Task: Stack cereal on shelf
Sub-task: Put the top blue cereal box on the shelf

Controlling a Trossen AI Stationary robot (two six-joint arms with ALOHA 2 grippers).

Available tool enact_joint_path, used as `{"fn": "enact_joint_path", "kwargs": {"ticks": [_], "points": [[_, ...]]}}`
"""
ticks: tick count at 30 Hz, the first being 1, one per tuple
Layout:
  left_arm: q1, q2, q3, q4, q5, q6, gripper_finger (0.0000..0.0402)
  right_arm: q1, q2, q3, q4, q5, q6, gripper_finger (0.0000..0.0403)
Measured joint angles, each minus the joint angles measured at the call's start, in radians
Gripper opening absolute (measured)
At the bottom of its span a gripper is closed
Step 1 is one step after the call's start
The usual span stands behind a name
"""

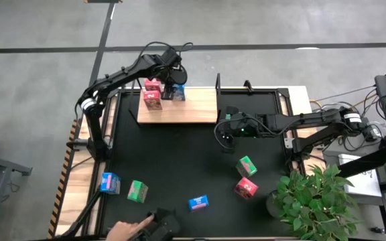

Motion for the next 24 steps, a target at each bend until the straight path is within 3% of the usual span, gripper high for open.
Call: {"fn": "enact_joint_path", "kwargs": {"ticks": [10, 21, 24], "points": [[-0.018, -0.085, 0.0, -0.01, 0.024, -0.059, 0.0177, 0.0, 0.0, 0.0, 0.0, 0.0, 0.0, 0.0009], [0.011, -0.055, -0.01, 0.045, 0.024, -0.068, 0.0015, 0.0, 0.0, 0.0, 0.001, 0.0, 0.005, 0.0009], [0.018, -0.038, -0.01, 0.046, 0.024, -0.068, 0.0005, 0.0, 0.0, 0.0, 0.0, 0.0, 0.0, 0.0009]]}}
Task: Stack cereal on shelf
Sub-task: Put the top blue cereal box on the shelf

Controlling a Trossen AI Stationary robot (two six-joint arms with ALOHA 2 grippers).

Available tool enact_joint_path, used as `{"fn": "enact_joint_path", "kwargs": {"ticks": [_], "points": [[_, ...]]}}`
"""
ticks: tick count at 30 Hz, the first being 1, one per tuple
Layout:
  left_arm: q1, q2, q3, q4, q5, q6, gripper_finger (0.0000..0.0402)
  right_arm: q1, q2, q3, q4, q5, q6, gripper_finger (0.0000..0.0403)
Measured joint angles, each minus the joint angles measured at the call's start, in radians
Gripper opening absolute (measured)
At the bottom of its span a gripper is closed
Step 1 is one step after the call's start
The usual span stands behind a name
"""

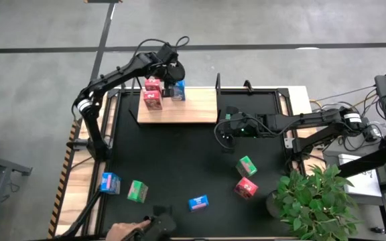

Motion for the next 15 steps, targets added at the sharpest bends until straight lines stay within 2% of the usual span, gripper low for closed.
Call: {"fn": "enact_joint_path", "kwargs": {"ticks": [15], "points": [[0.001, 0.05, 0.001, 0.015, -0.025, -0.03, 0.0, 0.0, 0.0, 0.0, 0.0, 0.0, -0.003, 0.0009]]}}
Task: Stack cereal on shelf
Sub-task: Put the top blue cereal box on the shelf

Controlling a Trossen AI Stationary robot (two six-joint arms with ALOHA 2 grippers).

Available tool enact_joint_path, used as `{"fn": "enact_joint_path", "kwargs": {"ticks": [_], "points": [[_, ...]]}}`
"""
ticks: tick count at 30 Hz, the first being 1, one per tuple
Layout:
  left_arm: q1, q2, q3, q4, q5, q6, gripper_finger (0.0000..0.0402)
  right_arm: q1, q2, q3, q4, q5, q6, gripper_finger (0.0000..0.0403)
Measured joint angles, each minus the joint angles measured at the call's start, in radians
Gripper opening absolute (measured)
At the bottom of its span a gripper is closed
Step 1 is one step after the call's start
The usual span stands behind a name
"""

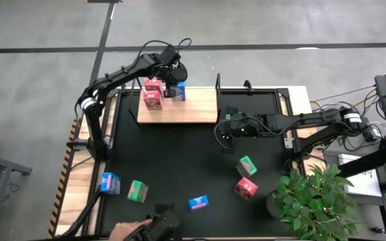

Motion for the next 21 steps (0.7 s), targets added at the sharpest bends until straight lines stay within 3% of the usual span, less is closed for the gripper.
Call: {"fn": "enact_joint_path", "kwargs": {"ticks": [21], "points": [[-0.006, -0.004, 0.01, -0.017, 0.001, -0.152, 0.0, 0.0, 0.0, 0.0, 0.0, 0.0, -0.007, 0.0009]]}}
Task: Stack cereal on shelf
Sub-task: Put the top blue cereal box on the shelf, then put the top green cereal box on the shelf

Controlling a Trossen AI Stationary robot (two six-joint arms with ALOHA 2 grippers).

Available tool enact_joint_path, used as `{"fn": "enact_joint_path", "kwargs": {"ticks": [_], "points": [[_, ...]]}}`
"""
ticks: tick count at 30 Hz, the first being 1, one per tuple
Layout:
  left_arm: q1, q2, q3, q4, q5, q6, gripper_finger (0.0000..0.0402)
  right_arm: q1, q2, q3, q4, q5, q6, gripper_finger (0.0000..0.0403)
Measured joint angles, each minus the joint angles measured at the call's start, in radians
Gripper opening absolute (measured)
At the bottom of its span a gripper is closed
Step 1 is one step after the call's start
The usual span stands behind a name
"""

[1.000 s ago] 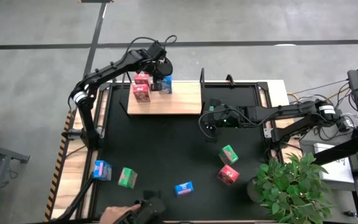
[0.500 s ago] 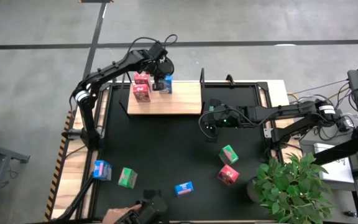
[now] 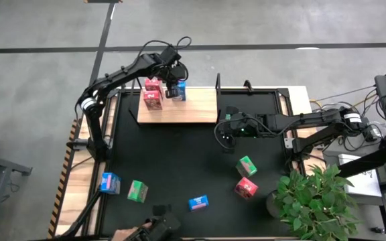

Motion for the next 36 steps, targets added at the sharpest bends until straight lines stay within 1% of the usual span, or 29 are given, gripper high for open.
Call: {"fn": "enact_joint_path", "kwargs": {"ticks": [9, 13, 14, 16, 20, 23, 26, 30, 33, 36], "points": [[-0.001, -0.011, 0.0, -0.002, 0.0, -0.001, 0.0, 0.0, 0.0, 0.0, 0.0, 0.0, 0.008, 0.0009], [-0.011, -0.046, 0.0, -0.002, 0.001, -0.017, 0.0, 0.0, 0.0, 0.0, 0.0, 0.0, 0.015, 0.0009], [-0.016, -0.059, 0.0, -0.003, 0.01, -0.03, 0.0, 0.0, 0.0, 0.001, -0.001, 0.0, 0.019, 0.0009], [-0.028, -0.09, 0.0, -0.002, 0.06, -0.062, 0.0, 0.0, 0.0, 0.004, -0.002, 0.0, 0.025, 0.0009], [-0.075, -0.159, -0.014, -0.002, 0.152, -0.117, 0.0, 0.0, -0.002, 0.014, -0.014, 0.0, 0.06, 0.0009], [-0.131, -0.209, -0.025, -0.001, 0.163, -0.167, 0.0, 0.0, -0.002, 0.037, -0.084, 0.0, 0.112, 0.0009], [-0.203, -0.256, -0.048, 0.002, 0.164, -0.185, 0.0, 0.0, -0.002, 0.067, -0.175, 0.001, 0.173, 0.0009], [-0.311, -0.341, -0.149, 0.053, 0.165, -0.178, 0.0, -0.01, -0.002, 0.093, -0.288, 0.005, 0.211, 0.0009], [-0.389, -0.424, -0.279, 0.151, 0.166, -0.196, 0.0, -0.043, -0.002, 0.098, -0.356, 0.002, 0.194, 0.0009], [-0.462, -0.521, -0.416, 0.275, 0.162, -0.25, 0.0, -0.091, -0.002, 0.099, -0.425, 0.001, 0.182, 0.0009]]}}
